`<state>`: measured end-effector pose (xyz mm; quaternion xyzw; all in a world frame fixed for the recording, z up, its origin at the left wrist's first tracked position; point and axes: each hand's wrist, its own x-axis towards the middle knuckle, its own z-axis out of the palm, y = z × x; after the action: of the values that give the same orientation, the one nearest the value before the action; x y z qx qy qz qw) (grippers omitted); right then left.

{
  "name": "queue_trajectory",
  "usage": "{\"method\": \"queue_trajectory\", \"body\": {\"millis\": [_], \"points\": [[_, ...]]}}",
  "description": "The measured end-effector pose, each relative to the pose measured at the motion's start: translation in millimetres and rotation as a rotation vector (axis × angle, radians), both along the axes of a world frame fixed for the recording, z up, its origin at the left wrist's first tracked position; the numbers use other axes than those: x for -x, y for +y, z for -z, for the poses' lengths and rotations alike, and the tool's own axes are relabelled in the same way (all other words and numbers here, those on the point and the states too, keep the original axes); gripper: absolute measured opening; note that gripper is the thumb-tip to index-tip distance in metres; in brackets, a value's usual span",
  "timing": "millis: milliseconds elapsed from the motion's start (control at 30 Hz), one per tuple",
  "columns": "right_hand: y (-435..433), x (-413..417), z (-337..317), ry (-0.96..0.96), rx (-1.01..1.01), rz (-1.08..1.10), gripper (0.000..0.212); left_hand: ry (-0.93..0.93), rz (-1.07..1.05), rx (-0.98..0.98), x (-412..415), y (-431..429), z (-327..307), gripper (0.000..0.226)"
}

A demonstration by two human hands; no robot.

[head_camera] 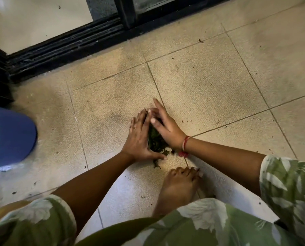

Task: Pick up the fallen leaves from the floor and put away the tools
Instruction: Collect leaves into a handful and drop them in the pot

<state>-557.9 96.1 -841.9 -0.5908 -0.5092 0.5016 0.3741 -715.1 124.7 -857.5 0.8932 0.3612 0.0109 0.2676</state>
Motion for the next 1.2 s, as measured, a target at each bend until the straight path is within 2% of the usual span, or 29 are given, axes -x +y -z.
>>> {"method": "queue_trajectory", "body": {"millis": [100, 300, 433, 533, 633, 733, 867, 967, 1033, 1100, 1200], "points": [[8, 1, -5, 0.243, 0.130, 0.254, 0.068, 0.010, 0.053, -0.025, -15, 0, -1, 0.130], [5, -12, 5, 0.373, 0.140, 0.454, 0.069, 0.149, 0.202, -0.153, -27, -2, 12, 0.101], [3, -39, 1, 0.104, -0.040, 0.526, 0.072, 0.185, 0.330, -0.251, -33, 2, 10, 0.084], [-7, -58, -2, -0.090, -0.107, 0.432, 0.069, 0.178, 0.333, -0.230, -37, 7, 9, 0.073], [-25, -64, -6, -0.240, -0.129, 0.272, 0.064, 0.070, 0.320, -0.236, -46, 6, 5, 0.050], [-37, -68, -6, -0.339, -0.136, 0.141, 0.060, -0.032, 0.334, -0.282, -60, 12, 4, 0.032], [-41, -74, -9, -0.397, -0.143, 0.140, 0.060, -0.033, 0.327, -0.182, -83, 30, -5, 0.029], [-46, -84, -7, -0.465, -0.083, 0.221, 0.060, -0.008, 0.146, 0.009, -93, 41, -14, 0.024], [-53, -91, -5, -0.575, -0.070, 0.218, 0.061, -0.117, -0.112, 0.122, -90, 46, -23, 0.016], [-62, -87, -3, -0.722, -0.069, 0.041, 0.066, -0.258, -0.439, 0.283, -80, 50, -31, 0.011], [-70, -56, 6, -0.840, -0.075, -0.376, 0.086, -0.462, -0.839, 0.568, -58, 56, -40, 0.006]]}}
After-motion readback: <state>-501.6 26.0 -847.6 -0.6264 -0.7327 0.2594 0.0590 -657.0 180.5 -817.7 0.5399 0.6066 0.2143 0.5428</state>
